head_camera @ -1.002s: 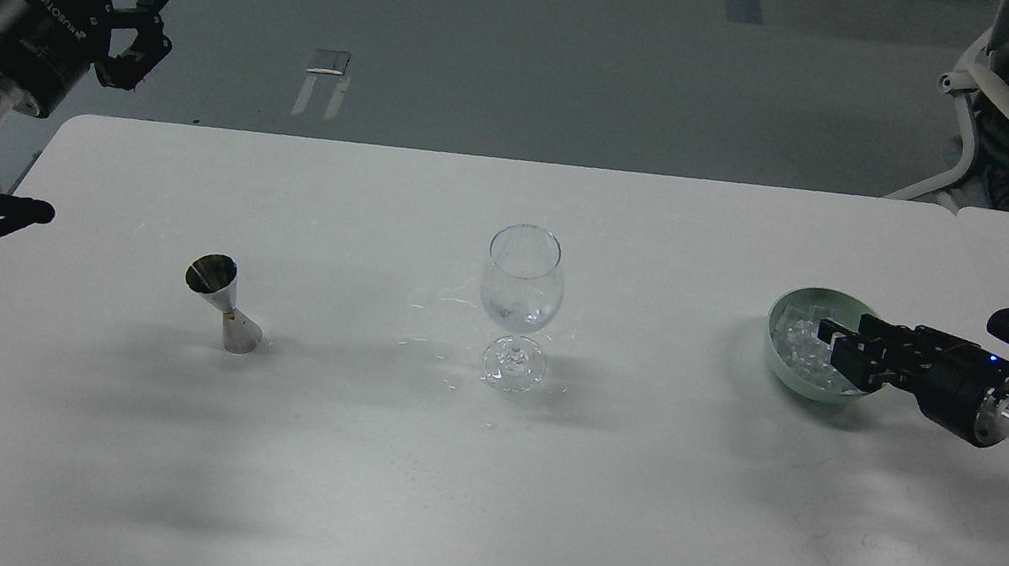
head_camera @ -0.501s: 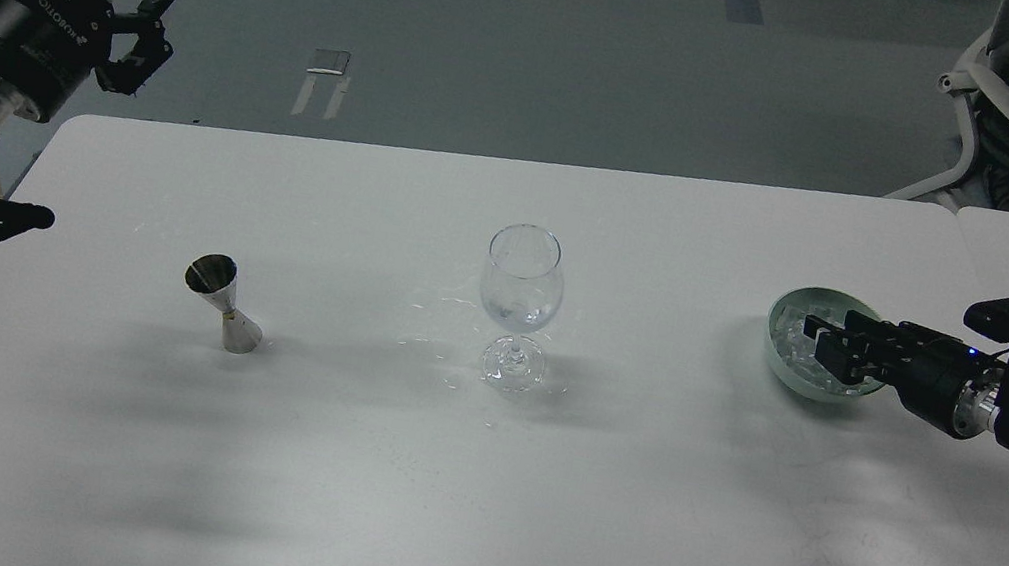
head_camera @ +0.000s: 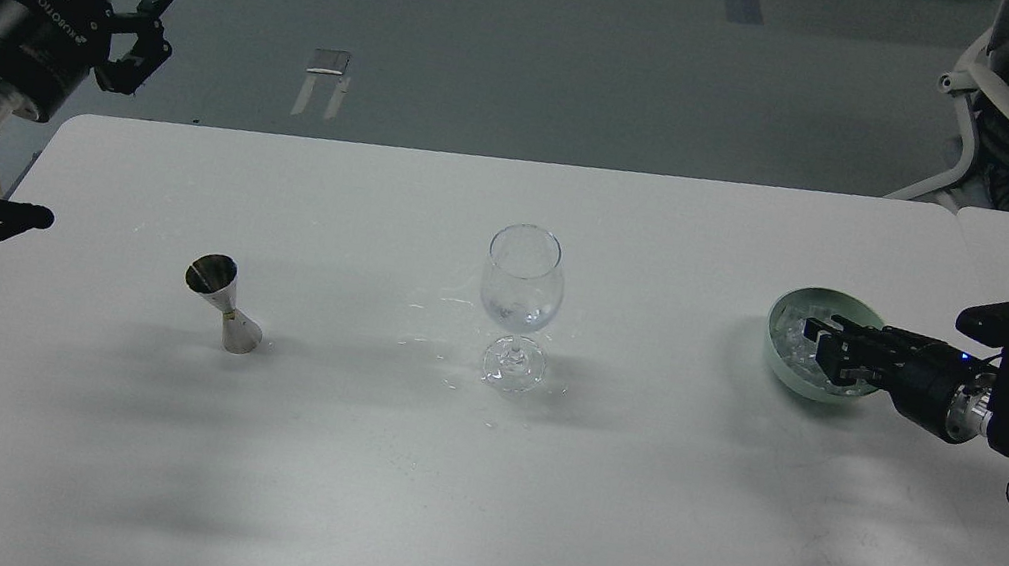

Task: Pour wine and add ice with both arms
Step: 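Reach into the green bowl and grasp ice with the right gripper, then lift the ice out of the bowl with the right gripper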

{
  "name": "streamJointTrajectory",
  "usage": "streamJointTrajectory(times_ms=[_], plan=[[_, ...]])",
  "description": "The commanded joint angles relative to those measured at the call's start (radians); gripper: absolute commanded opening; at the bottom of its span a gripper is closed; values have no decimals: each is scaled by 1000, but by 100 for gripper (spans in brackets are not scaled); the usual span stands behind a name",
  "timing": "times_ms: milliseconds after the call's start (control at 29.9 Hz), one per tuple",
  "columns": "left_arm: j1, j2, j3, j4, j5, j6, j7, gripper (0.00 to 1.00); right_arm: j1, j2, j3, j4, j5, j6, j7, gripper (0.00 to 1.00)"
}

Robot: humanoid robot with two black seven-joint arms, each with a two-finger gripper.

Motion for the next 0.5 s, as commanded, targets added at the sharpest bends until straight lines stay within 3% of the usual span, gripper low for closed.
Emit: streamJointTrajectory(times_ms=[0, 100, 200, 468], plan=[[0, 0, 0, 0, 0, 0, 0, 98, -2, -1, 0, 3, 1, 0, 1, 12], [0, 0, 0, 0, 0, 0, 0, 98, -1, -9, 3, 12, 4, 0, 1, 0], [-2, 1, -1, 0, 0, 0, 0, 98, 7, -40, 12, 52, 9, 0, 0, 0], [-2, 5, -1, 0, 0, 0, 0, 98, 50, -268, 97, 234, 23, 14, 1, 0]])
